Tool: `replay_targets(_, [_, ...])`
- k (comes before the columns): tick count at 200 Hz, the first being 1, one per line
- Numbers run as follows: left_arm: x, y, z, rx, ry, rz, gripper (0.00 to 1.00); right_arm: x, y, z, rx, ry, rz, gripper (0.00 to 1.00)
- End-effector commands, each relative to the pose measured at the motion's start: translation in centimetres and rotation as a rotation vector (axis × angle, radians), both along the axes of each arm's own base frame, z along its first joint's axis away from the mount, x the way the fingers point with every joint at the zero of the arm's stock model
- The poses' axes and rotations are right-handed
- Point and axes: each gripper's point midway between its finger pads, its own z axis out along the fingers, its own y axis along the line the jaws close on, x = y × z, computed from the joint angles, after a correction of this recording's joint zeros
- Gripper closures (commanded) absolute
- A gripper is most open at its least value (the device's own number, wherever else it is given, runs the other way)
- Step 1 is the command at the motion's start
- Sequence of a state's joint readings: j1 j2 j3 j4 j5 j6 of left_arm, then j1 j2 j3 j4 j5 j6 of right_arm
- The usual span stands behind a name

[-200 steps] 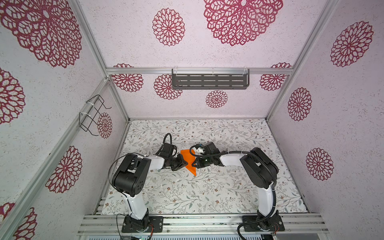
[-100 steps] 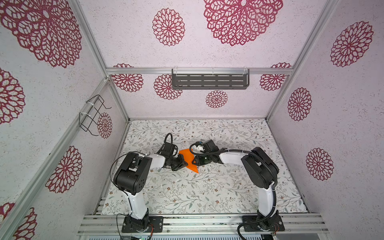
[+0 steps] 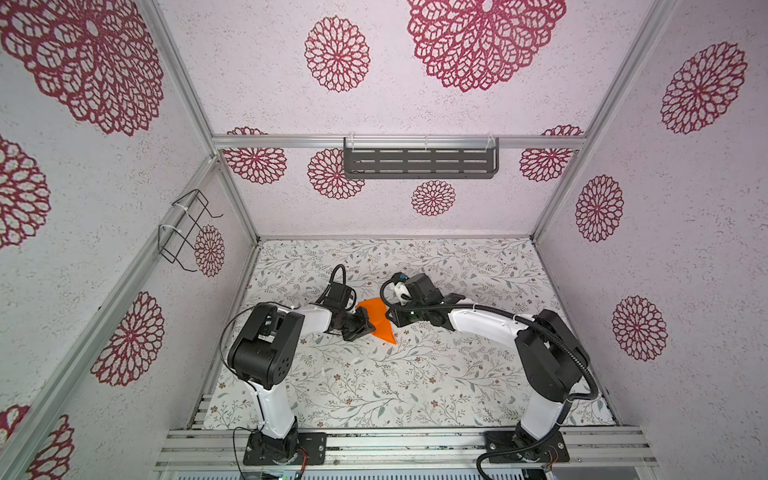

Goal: Fold a paper plane with a square sheet of paper (pick it up from the middle)

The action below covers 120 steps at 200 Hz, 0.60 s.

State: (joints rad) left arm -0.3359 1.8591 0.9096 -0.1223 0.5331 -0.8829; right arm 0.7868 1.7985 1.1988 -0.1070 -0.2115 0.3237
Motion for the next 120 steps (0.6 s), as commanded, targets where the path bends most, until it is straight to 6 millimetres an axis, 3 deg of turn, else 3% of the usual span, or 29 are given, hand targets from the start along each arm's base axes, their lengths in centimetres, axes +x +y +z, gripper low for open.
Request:
replay_targets(1, [-2.0, 1.5, -3.3, 0.096, 0.107, 0.011, 0.95, -1.1, 0.7, -1.5, -0.11, -0.063, 0.119, 0.77])
replay_targets(44, [-2.1, 1.3, -3.5, 0.089, 0.121, 0.006, 0.95, -1.6, 1.7, -3.7, -0.148, -0.066, 0.224, 0.83])
replay_targets(120, [-2.2, 1.3, -3.7, 0.09, 0.133, 0.005, 0.95, -2.3, 0.9, -6.4, -0.213, -0.007, 0.241, 0.84])
